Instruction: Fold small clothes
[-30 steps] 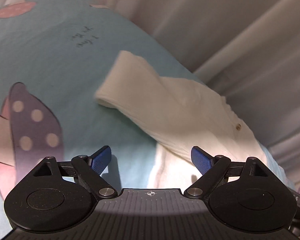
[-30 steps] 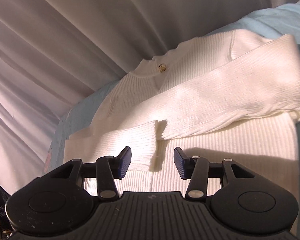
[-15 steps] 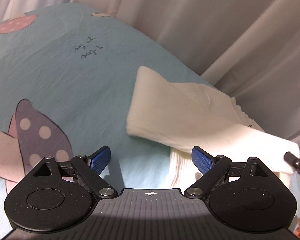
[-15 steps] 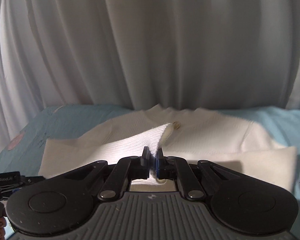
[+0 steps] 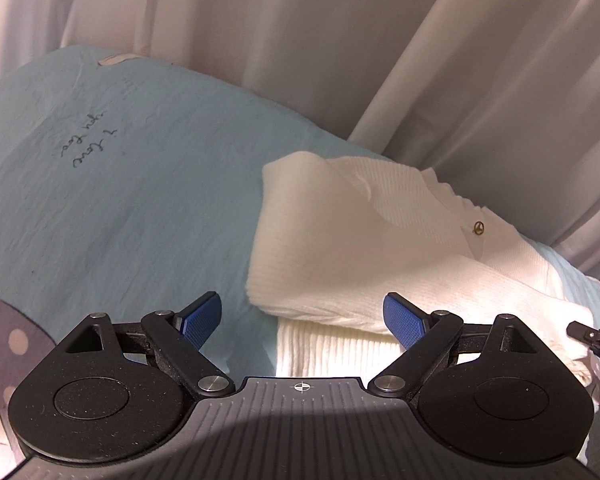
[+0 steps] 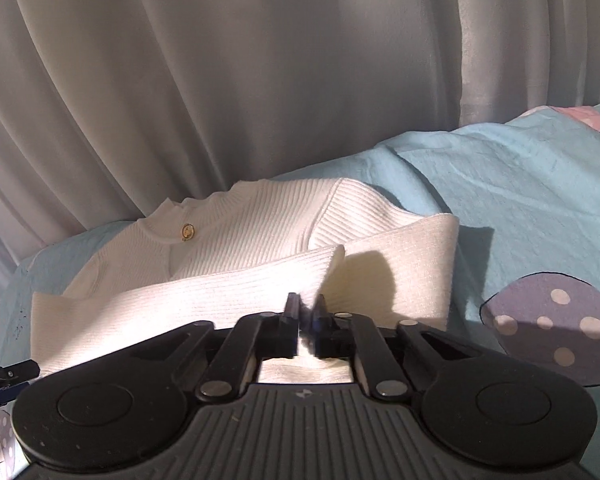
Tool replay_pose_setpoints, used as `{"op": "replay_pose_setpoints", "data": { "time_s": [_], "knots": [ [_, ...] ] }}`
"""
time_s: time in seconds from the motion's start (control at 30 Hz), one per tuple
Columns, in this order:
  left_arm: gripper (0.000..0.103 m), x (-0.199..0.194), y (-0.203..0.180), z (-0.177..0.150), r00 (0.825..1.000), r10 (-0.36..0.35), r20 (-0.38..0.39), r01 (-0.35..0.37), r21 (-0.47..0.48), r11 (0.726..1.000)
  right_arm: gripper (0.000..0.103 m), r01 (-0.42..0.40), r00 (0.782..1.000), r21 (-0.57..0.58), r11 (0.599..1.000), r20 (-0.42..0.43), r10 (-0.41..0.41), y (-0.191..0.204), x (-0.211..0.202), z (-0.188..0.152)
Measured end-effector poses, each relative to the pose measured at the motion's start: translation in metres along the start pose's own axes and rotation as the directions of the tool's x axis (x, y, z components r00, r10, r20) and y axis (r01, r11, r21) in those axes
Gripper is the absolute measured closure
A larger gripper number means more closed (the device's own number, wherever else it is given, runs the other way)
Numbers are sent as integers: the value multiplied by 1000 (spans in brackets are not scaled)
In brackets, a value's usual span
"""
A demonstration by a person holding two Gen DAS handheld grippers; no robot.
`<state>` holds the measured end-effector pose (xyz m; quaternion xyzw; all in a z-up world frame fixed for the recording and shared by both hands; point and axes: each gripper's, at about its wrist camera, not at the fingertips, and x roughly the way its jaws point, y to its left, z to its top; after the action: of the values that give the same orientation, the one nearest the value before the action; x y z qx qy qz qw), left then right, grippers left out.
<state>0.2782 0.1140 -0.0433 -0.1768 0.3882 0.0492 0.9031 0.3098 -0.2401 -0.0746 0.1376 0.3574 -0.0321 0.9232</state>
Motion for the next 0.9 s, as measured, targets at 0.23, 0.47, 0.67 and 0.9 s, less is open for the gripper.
{"op": "replay_pose_setpoints", "data": {
  "time_s": [0.23, 0.47, 0.67, 0.9],
  "knots": [
    [11, 1, -9, 11, 999, 13, 40, -14, 31, 999, 98, 208, 978, -62, 976, 14, -208, -9, 4, 9],
    [10, 11, -33, 21, 996, -3, 91, -5, 80, 997, 66, 131, 976, -138, 982, 190, -104, 36, -5, 2],
    [10, 41, -64, 13, 991, -52, 121, 31, 165, 986, 63, -54, 996, -305, 951, 53, 74, 82, 38, -18],
    [11, 56, -55, 5, 992, 19, 122, -46, 215, 975, 70, 170, 978, -334, 927, 176, -116, 30, 28, -20]
  ]
}}
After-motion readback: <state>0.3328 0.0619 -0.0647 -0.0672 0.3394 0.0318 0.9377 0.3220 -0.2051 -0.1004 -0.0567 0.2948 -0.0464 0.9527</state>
